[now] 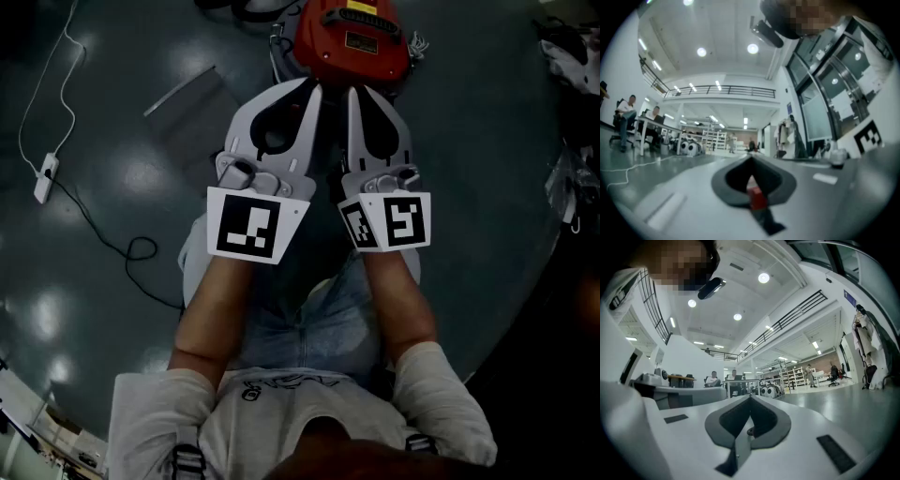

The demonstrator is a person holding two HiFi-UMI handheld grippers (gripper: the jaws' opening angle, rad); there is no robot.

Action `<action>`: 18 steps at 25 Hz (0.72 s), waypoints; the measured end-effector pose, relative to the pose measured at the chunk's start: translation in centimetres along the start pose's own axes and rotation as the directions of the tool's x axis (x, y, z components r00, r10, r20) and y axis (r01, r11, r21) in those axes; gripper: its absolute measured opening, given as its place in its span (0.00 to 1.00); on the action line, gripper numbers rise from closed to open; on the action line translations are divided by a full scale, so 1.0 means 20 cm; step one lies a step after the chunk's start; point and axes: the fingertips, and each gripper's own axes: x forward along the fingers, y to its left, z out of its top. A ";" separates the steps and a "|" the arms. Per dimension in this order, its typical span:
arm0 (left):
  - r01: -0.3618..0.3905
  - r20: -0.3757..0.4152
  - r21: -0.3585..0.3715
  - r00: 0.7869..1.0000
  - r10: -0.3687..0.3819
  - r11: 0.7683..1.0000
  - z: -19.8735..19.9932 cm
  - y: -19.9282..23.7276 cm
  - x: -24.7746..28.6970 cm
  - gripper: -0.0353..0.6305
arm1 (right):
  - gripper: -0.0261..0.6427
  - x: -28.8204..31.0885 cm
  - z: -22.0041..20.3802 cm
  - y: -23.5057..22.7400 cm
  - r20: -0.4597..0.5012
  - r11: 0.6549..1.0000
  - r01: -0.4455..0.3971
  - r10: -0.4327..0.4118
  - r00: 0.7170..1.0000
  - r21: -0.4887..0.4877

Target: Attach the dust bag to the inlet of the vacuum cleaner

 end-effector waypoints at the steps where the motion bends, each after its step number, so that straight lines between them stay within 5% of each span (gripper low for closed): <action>1: -0.017 0.000 0.001 1.000 0.017 1.000 0.01 0.07 0.00 0.06 | 0.05 0.06 0.02 0.04 -0.002 1.000 -0.009 0.009 1.000 -0.004; 6: -0.072 -0.057 0.084 0.995 0.077 0.994 -0.05 0.39 -0.02 0.06 | 0.05 0.24 0.04 0.18 -0.022 0.988 -0.133 0.131 0.991 -0.081; 11: -0.056 -0.159 0.299 0.981 0.108 0.953 -0.36 0.61 -0.05 0.06 | 0.05 0.28 -0.33 0.25 -0.167 0.908 -0.303 0.264 0.950 -0.290; 14: -0.031 -0.241 0.367 0.962 0.128 0.930 -0.64 0.72 -0.12 0.06 | 0.05 0.30 -0.63 0.33 -0.271 0.838 -0.428 0.348 0.897 -0.339; 18: 0.007 -0.395 0.352 0.908 0.142 0.936 -1.11 0.82 -0.32 0.10 | 0.05 0.26 -1.06 0.52 -0.429 0.718 -0.608 0.457 0.779 -0.338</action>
